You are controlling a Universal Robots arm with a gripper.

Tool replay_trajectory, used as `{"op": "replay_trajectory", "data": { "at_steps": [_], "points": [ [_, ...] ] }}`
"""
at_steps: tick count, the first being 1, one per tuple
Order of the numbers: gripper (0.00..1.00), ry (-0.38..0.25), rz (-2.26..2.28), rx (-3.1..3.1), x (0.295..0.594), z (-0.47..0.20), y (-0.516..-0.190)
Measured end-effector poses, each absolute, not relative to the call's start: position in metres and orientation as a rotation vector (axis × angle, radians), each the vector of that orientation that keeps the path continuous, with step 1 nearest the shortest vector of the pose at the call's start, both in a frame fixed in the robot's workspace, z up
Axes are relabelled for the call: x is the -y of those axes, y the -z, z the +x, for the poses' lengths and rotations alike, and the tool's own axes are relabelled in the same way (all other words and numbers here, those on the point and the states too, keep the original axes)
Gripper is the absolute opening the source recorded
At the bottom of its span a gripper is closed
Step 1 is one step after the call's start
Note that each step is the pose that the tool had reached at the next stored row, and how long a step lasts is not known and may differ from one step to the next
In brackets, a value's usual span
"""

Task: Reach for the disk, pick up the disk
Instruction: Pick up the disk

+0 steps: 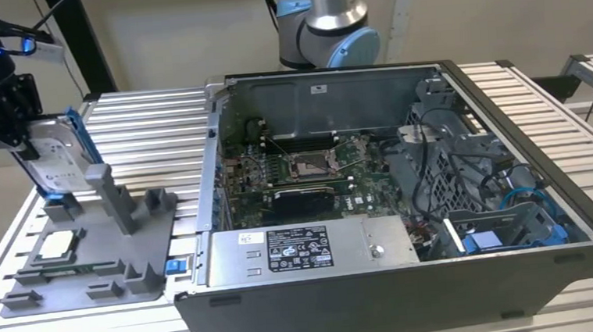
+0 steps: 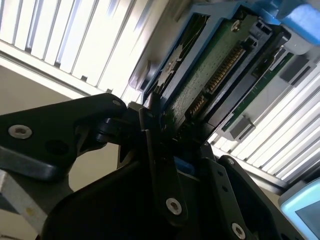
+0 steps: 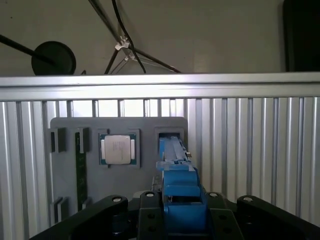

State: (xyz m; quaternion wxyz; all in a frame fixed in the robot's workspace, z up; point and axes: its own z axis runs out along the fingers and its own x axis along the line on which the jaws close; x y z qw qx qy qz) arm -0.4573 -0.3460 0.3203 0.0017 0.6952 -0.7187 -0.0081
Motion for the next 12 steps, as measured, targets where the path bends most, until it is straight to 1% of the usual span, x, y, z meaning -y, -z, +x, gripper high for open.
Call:
{"op": "replay_trajectory", "data": {
  "at_steps": [12],
  "points": [
    [0.0, 0.025, 2.182, 2.255, 0.346, -0.457, -0.337]
  ]
}}
